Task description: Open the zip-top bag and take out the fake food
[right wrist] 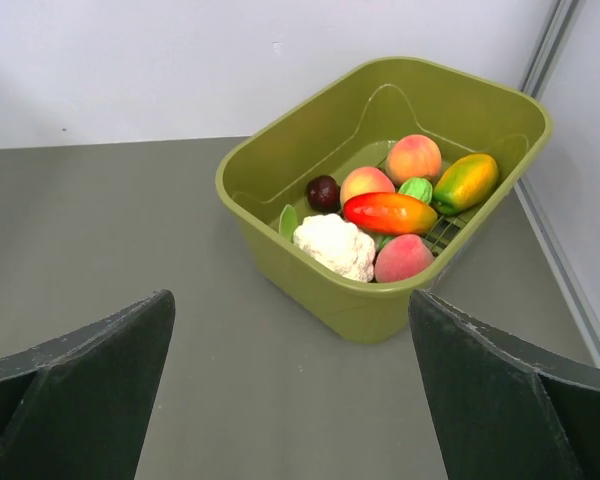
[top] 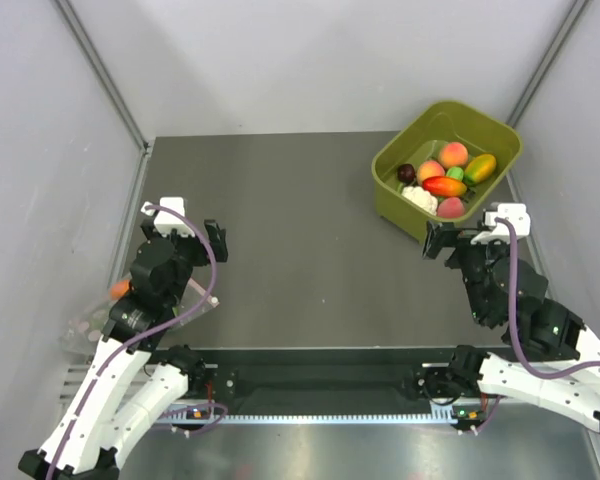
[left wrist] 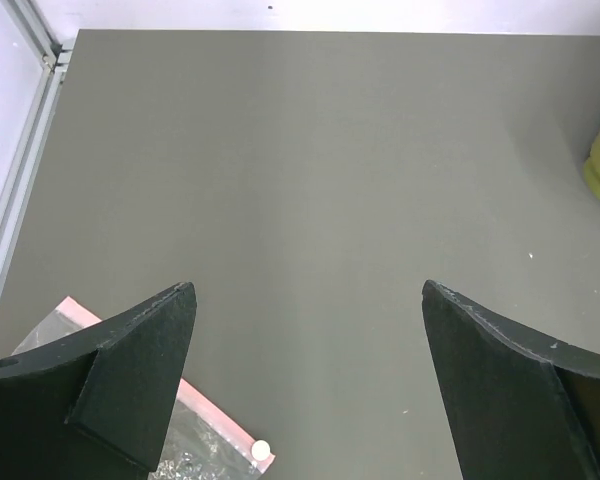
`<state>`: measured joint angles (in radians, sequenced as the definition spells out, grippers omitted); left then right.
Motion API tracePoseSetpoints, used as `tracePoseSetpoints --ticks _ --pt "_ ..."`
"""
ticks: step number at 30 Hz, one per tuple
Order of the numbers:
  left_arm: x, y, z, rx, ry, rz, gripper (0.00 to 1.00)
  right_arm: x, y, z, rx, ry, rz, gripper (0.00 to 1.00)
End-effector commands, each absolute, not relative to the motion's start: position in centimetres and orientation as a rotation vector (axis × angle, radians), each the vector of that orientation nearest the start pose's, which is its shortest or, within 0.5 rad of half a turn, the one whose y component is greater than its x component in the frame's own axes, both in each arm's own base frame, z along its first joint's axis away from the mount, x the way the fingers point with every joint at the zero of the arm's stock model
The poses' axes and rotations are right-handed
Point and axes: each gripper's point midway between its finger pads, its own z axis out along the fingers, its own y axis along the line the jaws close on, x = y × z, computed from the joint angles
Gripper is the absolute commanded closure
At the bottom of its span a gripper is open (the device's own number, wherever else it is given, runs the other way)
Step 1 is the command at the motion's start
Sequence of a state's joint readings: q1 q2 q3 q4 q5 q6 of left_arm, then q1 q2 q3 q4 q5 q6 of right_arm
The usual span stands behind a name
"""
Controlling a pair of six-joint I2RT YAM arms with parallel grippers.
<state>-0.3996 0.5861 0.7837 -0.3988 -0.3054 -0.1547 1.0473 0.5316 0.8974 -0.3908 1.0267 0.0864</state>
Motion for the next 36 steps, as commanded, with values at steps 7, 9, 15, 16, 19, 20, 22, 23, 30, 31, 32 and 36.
tracePoseSetpoints --ticks 7,9,15,16,19,20,22,23,30,31,32,36 --pt "26.2 -5.4 30.0 -0.042 1.704 -0.126 0.01 20.6 5.6 35.2 0.085 1.557 0.078 0.00" --pt "26.2 -5.2 29.9 -0.048 1.706 -0.117 0.01 20.5 5.6 35.2 0.091 1.556 0.087 0.00" --pt "26.6 -3.6 27.8 -0.130 1.752 -0.020 0.01 20.9 6.5 34.9 0.108 1.566 0.110 0.00" --pt "26.9 -2.7 26.9 -0.164 1.780 0.045 0.01 21.0 6.8 34.9 0.104 1.569 0.116 0.00" --pt "27.7 -0.8 23.6 -0.244 1.909 0.240 0.01 21.5 7.9 34.6 0.096 1.589 0.120 0.00" --pt "27.9 -0.6 22.6 -0.267 1.948 0.279 0.01 21.8 8.6 34.3 0.081 1.600 0.120 0.00" --pt "28.2 0.3 20.0 -0.278 2.069 0.418 0.01 22.3 9.5 34.3 0.066 1.601 0.153 0.00" --pt "28.2 0.8 19.5 -0.311 2.079 0.467 0.01 22.8 10.0 34.1 0.055 1.608 0.158 0.00" --pt "26.9 6.0 17.5 -0.526 2.139 0.544 0.01 27.2 11.1 32.9 -0.013 1.660 0.301 0.00" --pt "26.7 6.4 17.5 -0.543 2.146 0.543 0.01 27.8 10.9 32.8 -0.022 1.666 0.323 0.00" --pt "26.4 6.4 17.2 -0.547 2.165 0.544 0.01 28.3 11.2 32.2 -0.032 1.687 0.332 0.00" --pt "27.0 5.8 16.4 -0.519 2.218 0.496 0.03 29.1 11.8 30.9 -0.054 1.716 0.371 0.00"
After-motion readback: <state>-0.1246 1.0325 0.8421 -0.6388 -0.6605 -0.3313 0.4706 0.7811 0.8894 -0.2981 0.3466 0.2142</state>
